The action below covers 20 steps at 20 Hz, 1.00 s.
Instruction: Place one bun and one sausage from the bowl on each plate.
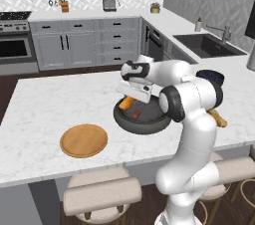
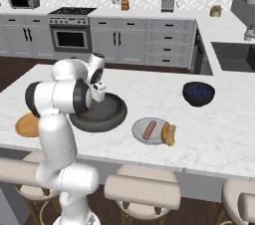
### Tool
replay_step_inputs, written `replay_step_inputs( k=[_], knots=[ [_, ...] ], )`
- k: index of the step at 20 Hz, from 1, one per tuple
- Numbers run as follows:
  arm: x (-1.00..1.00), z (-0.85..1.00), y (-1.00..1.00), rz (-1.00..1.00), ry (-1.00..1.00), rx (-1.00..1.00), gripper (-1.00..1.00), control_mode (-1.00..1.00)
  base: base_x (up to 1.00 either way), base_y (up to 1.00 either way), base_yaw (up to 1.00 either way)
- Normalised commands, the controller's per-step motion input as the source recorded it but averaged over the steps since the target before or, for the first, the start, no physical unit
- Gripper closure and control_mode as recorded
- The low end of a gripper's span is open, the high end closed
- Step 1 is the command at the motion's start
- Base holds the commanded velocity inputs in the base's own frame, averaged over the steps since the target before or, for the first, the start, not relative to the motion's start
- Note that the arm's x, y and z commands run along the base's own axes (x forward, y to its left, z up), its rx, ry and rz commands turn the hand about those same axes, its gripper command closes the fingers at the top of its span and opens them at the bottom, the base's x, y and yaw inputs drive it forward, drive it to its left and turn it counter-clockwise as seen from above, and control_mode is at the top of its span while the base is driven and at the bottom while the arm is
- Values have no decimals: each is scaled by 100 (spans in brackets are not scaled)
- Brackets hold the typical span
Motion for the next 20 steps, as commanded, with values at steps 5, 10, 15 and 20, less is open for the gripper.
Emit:
replay_step_inputs(
  k=[5, 10, 15, 20],
  knots=[
    [-16, 49, 23, 1, -13, -15, 100, -100, 0, 0, 0],
    [-35, 100, 93, 19, -13, -30, 100, -100, 0, 0, 0],
    [-82, 35, 100, 29, -4, -20, 100, -100, 0, 0, 0],
    [-100, -3, 100, 33, 0, -3, 100, -100, 0, 0, 0]
  ],
)
